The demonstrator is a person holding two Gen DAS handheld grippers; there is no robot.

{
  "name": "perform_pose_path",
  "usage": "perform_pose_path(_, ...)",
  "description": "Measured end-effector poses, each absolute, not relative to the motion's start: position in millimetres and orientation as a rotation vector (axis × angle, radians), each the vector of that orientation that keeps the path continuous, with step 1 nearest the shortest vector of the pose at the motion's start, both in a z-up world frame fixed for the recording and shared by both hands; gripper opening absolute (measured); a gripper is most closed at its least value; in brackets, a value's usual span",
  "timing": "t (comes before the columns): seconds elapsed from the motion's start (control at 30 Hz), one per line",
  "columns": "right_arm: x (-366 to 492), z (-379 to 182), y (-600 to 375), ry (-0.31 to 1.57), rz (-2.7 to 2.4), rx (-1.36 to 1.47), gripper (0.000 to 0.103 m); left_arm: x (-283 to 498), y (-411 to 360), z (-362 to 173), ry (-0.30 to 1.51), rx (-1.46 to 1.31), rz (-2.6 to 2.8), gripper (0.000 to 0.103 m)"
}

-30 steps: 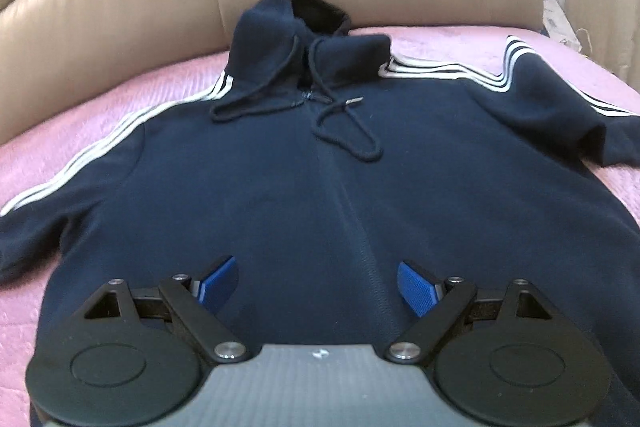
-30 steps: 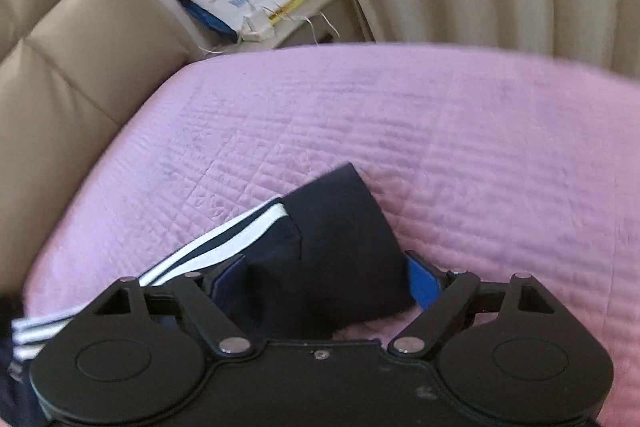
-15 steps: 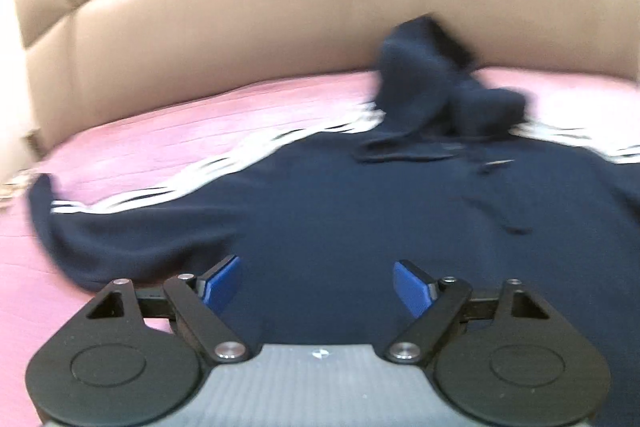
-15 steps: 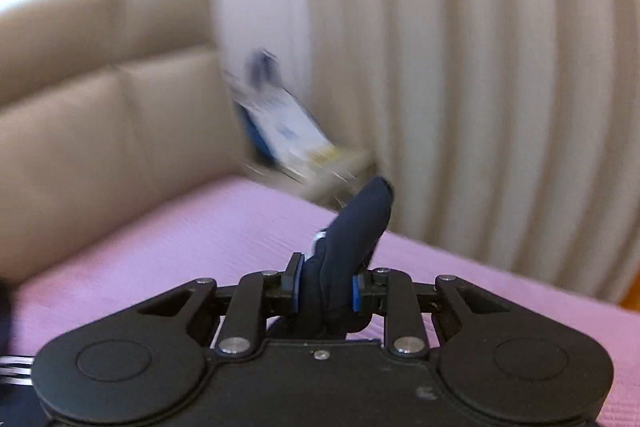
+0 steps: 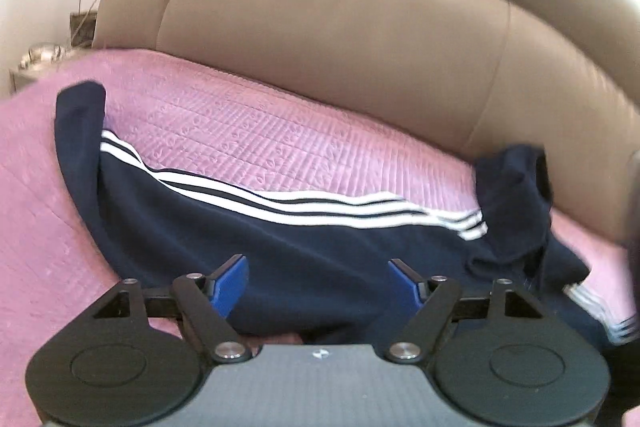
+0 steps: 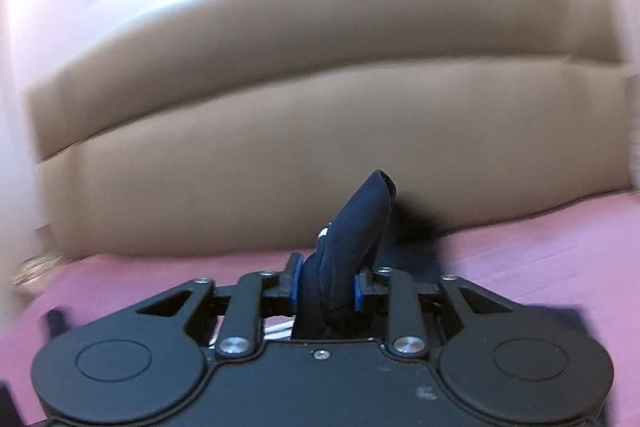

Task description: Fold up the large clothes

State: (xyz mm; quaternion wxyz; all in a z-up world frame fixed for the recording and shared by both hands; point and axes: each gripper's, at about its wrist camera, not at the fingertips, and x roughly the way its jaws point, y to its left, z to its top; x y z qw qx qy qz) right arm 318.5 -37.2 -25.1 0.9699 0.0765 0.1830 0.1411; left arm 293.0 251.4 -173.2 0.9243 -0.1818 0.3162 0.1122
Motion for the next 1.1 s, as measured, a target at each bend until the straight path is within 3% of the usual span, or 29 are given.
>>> perform_pose_path(0.03,325,-37,-21,0.402,0.347,0.152,0.063,293,256,-175,0.647,-0.388,0.226,0.077)
perform_pose_path(0.07,329,-46,-13,0.431,0.381,0.146,0.073,296,260,-178,0.647,-0.396,0.223,0.077)
perform_pose_path(0.4,339,-133,-149,0.6,0.016,0.177,0.074,317,255,-219,0.701,-0.45,0.223,0.077)
perform_pose_path(0.5,335,-172,-184,0.701,-0.046,0.166,0.063,330,247,-233,0.708,-0.486,0.189,0.076)
perform_pose_path(0.53,336,-184,-192,0.735,-0.044,0.181,0.06,337,243,-236,0.712,-0.471,0.176,0.072)
perform_pose_path(0.6,334,-197,-199,0.78,-0.05,0.18,0.055,348,232,-239,0.725,-0.396,0.159,0.022)
perform_pose_path(0.7,329,-212,-188,0.803,-0.074,0.106,0.051,353,218,-241,0.713,-0.309,0.135,0.011)
perform_pose_path(0.73,327,-207,-176,0.789,-0.077,0.069,0.044,351,219,-238,0.694,-0.314,0.128,0.011)
perform_pose_path(0.77,325,-201,-170,0.781,-0.081,0.05,0.029,348,222,-234,0.675,-0.331,0.126,0.01)
perform_pose_path(0.9,308,-174,-161,0.667,-0.112,0.047,0.028,344,233,-221,0.643,-0.363,0.132,0.011)
perform_pose_path(1.03,313,-185,-139,0.785,-0.029,0.108,0.03,350,234,-226,0.731,-0.332,0.102,0.02)
perform_pose_path(1.1,299,-189,-126,0.794,0.03,0.146,0.031,343,247,-214,0.67,-0.389,0.131,0.041)
